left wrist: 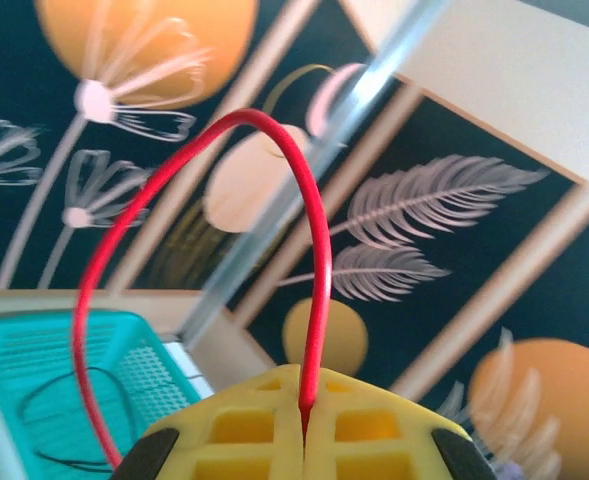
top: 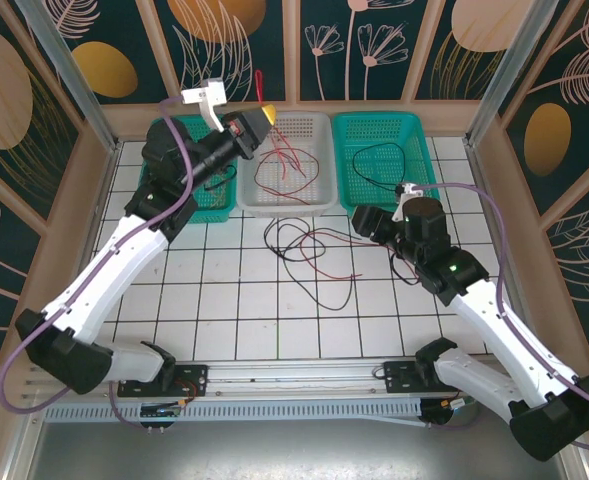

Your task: Untangle the cables

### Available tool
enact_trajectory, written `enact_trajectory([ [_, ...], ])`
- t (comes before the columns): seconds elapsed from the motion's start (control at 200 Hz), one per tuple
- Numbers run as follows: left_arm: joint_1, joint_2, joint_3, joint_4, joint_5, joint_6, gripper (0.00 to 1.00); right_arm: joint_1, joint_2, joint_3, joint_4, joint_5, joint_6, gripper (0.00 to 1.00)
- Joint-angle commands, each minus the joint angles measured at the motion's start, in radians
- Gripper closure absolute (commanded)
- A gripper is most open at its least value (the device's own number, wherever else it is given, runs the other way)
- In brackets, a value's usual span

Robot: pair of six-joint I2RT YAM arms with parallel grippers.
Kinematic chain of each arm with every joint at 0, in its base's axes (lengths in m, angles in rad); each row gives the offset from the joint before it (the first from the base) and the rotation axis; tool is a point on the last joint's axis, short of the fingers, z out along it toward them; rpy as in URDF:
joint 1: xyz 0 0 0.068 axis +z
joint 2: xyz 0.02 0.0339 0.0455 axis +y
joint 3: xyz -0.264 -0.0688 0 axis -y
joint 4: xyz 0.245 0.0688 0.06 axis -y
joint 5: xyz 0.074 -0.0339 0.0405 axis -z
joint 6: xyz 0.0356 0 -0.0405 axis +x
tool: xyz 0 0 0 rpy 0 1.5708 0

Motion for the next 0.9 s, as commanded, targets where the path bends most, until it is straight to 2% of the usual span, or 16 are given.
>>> enact_trajectory([
  [0.0, 0.017, 0.076, 0.041, 0.037, -0.044, 0.009, 1.0, -0.004, -0.011, -0.023, -0.014, 0.024, 0.024, 0.3],
  [0.32, 0.087, 0.377, 0.285, 0.065, -0.108, 0.019, 1.0, -0.004, -0.015, -0.034, -0.019, 0.008, 0.036, 0.31],
  [0.47, 0.089, 0.486, 0.302, 0.068, -0.19, 0.011, 1.0, -0.008, -0.015, -0.034, -0.026, 0.013, 0.037, 0.31],
  [0.501, 0.089, 0.506, 0.292, 0.067, -0.199, 0.001, 0.87, -0.008, -0.015, -0.035, -0.027, 0.014, 0.037, 0.31],
  [0.561, 0.089, 0.538, 0.265, 0.055, -0.207, -0.025, 0.51, -0.01, -0.015, -0.034, -0.03, 0.014, 0.037, 0.32],
  [0.611, 0.09, 0.56, 0.231, 0.056, -0.187, -0.053, 0.34, -0.013, -0.016, -0.034, -0.031, 0.012, 0.037, 0.32],
  [0.711, 0.088, 0.576, 0.141, 0.108, -0.079, -0.115, 0.23, -0.015, -0.019, -0.04, -0.028, 0.009, 0.037, 0.32],
  [0.731, 0.088, 0.572, 0.119, 0.118, -0.062, -0.126, 0.16, -0.016, -0.019, -0.041, -0.027, 0.009, 0.037, 0.32],
  [0.746, 0.088, 0.566, 0.103, 0.127, -0.053, -0.133, 0.14, -0.016, -0.018, -0.042, -0.026, 0.009, 0.037, 0.32],
  [0.896, 0.086, 0.474, -0.026, 0.128, -0.033, -0.133, 0.1, -0.026, 0.004, -0.057, -0.004, -0.005, 0.048, 0.32],
])
